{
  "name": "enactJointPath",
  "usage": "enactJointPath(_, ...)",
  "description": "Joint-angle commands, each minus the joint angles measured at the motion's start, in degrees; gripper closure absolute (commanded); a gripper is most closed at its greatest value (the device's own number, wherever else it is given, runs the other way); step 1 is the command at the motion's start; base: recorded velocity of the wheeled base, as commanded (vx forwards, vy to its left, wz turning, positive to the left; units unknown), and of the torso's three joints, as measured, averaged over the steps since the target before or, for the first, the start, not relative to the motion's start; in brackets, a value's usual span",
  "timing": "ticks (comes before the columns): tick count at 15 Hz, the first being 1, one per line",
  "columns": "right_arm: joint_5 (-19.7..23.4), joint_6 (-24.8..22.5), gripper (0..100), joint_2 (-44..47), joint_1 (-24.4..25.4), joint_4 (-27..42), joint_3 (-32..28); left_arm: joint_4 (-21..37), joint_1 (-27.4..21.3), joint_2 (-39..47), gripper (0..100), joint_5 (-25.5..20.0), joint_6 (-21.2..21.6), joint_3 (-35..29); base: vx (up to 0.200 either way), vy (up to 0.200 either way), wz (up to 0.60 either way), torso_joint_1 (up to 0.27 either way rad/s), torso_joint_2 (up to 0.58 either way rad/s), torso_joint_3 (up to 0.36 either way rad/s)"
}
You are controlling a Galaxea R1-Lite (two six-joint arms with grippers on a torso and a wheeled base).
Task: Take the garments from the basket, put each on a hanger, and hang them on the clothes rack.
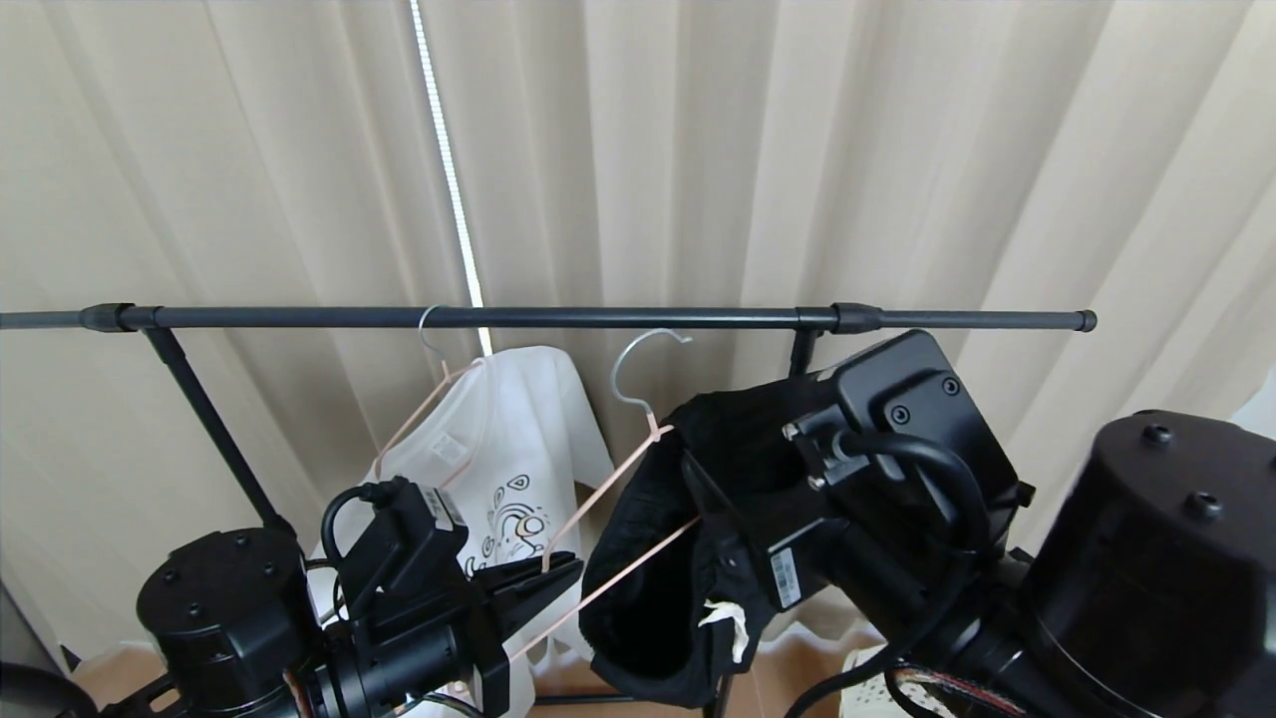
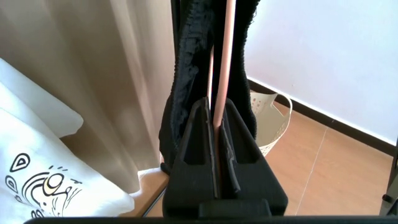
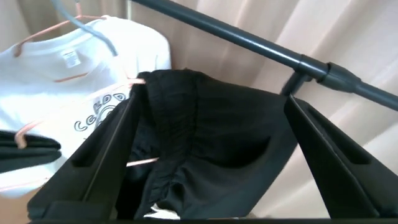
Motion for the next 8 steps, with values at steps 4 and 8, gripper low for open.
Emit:
enactJointPath(4, 18.45, -1.33, 0, -12.67, -6.75, 13.25, 4.02, -0.08, -0.06, 0.53, 100, -0.43, 0.0, 0.69, 0.0, 0.0, 0.0, 0.0, 0.0, 0.0)
enactJointPath(8, 42.71, -4.5, 0, -20.15, -21.6, 26.96, 3.14, -0.08, -0.15, 0.18, 100, -0.96, 0.35, 1.74, 0.0, 0.0, 0.0, 0.0, 0.0, 0.0)
